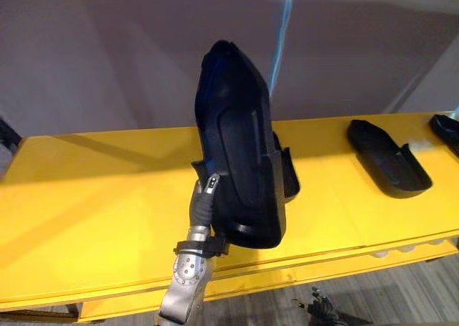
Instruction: Walk over and take plastic housings, then place them on the shelf
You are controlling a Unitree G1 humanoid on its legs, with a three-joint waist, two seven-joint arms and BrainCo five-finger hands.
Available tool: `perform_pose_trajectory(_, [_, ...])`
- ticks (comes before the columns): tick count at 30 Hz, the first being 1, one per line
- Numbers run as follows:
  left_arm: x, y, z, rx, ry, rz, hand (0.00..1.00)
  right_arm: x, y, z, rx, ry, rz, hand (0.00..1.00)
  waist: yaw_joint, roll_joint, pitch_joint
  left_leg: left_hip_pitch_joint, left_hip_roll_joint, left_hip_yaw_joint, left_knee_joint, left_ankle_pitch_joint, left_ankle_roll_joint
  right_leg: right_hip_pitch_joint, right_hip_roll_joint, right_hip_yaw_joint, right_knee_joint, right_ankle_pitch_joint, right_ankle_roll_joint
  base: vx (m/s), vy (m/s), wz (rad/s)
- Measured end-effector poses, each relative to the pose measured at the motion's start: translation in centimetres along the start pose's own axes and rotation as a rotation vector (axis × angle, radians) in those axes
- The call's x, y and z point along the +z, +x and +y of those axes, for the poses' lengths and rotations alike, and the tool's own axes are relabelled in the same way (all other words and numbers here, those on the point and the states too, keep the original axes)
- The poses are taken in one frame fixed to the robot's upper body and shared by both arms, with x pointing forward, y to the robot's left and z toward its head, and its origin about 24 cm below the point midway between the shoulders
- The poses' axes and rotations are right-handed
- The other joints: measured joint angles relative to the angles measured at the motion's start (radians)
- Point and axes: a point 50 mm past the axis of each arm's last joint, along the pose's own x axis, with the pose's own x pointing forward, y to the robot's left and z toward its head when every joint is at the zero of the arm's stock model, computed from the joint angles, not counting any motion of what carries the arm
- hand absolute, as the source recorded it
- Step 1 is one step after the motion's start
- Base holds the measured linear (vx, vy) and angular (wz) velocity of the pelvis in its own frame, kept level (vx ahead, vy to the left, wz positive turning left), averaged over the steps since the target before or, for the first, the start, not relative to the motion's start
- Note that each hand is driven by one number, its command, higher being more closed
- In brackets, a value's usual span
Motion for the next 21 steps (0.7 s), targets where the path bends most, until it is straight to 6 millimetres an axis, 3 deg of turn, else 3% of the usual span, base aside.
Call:
perform_pose_trajectory(1, [0.1,0.2,0.1,-0.003,0.010,-0.008,1.00,-0.1,0.0,0.5,0.011,0.009,0.006,0.00,-0.001,-0.015,-0.003,-0.014,-0.025,-0.005,0.003,-0.002,0.003,0.001,-0.023,-0.012,-0.017,0.028,0.024,0.00,0.496,0.35])
perform_pose_trajectory(2, [0.3,0.5,0.3,0.000,0.027,-0.017,1.00,-0.4,-0.2,1.6,0.035,0.029,0.023,0.00,0.002,-0.026,-0.002,-0.033,-0.048,-0.009,0.011,0.001,0.008,0.011,-0.042,-0.035,-0.055,0.095,0.033,-0.02,0.380,0.33])
perform_pose_trajectory(4, [0.4,0.5,0.8,0.007,0.046,-0.021,1.00,-0.2,-0.2,2.2,0.042,0.048,0.020,0.00,0.010,-0.027,-0.001,-0.055,-0.067,-0.010,0.043,-0.004,0.016,0.028,-0.054,-0.051,-0.094,0.195,0.035,-0.01,0.332,0.25])
perform_pose_trajectory(6, [0.6,0.7,1.1,0.012,0.056,-0.036,1.00,0.0,-0.1,2.5,0.052,0.044,0.015,0.00,0.021,-0.026,0.011,-0.069,-0.066,-0.004,0.084,-0.028,0.048,0.025,-0.055,-0.037,-0.092,0.242,0.033,-0.04,0.263,-0.03])
perform_pose_trajectory(7, [0.7,0.7,1.6,0.023,0.081,-0.043,1.00,0.3,-0.1,3.0,0.072,0.026,0.006,0.00,0.035,-0.030,0.014,-0.091,-0.071,0.012,0.116,-0.039,0.058,-0.005,-0.058,-0.020,-0.083,0.269,-0.001,-0.06,0.211,-0.26])
perform_pose_trajectory(9, [0.7,0.7,2.2,0.042,0.102,-0.044,1.00,0.5,0.0,3.2,0.081,0.015,0.003,0.00,0.042,-0.031,0.022,-0.106,-0.083,0.026,0.131,-0.038,0.060,-0.035,-0.072,-0.021,-0.078,0.309,-0.029,-0.10,0.176,-0.26])
perform_pose_trajectory(10, [0.6,0.6,2.5,0.058,0.108,-0.039,1.00,0.5,0.0,3.3,0.086,0.012,0.005,0.00,0.038,-0.031,0.028,-0.093,-0.107,0.027,0.109,-0.037,0.078,-0.037,-0.084,-0.014,-0.076,0.318,-0.040,-0.10,0.181,-0.11])
perform_pose_trajectory(11, [0.5,0.6,2.5,0.060,0.108,-0.037,1.00,0.7,0.0,3.3,0.088,0.009,-0.001,0.00,0.037,-0.029,0.032,-0.081,-0.114,0.029,0.095,-0.042,0.104,-0.046,-0.078,0.008,-0.046,0.274,-0.010,-0.07,0.122,0.07])
perform_pose_trajectory(12, [0.4,0.6,2.5,0.059,0.109,-0.030,1.00,0.8,0.0,3.6,0.099,0.002,-0.001,0.00,0.033,-0.030,0.041,-0.076,-0.125,0.024,0.086,-0.038,0.120,-0.058,-0.049,0.072,0.027,0.178,0.029,-0.06,0.029,0.29])
perform_pose_trajectory(13, [-0.1,0.5,2.5,0.067,0.101,-0.008,1.00,0.8,0.0,3.6,0.099,0.000,-0.001,0.00,0.029,-0.033,0.042,-0.071,-0.135,0.011,0.076,-0.030,0.133,-0.062,0.008,0.134,0.101,0.057,0.023,-0.09,-0.019,0.42])
perform_pose_trajectory(15, [-0.4,0.1,2.4,0.075,0.092,0.010,1.00,0.6,0.0,3.3,0.095,-0.005,0.004,0.00,0.030,-0.033,0.041,-0.069,-0.153,-0.007,0.073,-0.028,0.138,-0.052,0.070,0.149,0.119,-0.046,0.010,-0.09,-0.063,0.28])
perform_pose_trajectory(17, [-0.6,-0.2,2.6,0.074,0.094,0.020,1.00,0.5,0.0,3.3,0.094,-0.002,0.009,0.00,0.035,-0.040,0.037,-0.087,-0.173,-0.019,0.083,-0.027,0.135,-0.010,0.074,0.170,0.032,-0.096,0.002,-0.11,-0.101,0.24])
perform_pose_trajectory(18, [-0.6,-0.2,2.6,0.077,0.108,0.021,1.00,0.6,0.1,2.9,0.082,0.012,0.008,0.00,0.027,-0.031,0.044,-0.108,-0.175,-0.041,0.097,-0.022,0.127,0.017,0.088,0.173,-0.034,-0.114,0.024,-0.11,-0.118,0.37])
perform_pose_trajectory(21, [-1.0,-0.8,3.2,0.101,0.134,0.055,1.00,0.3,0.2,2.4,0.064,0.030,0.022,0.00,0.039,-0.020,0.036,-0.088,-0.141,-0.048,0.068,-0.003,0.104,0.037,0.125,0.172,-0.060,-0.093,0.013,-0.05,-0.132,0.06])
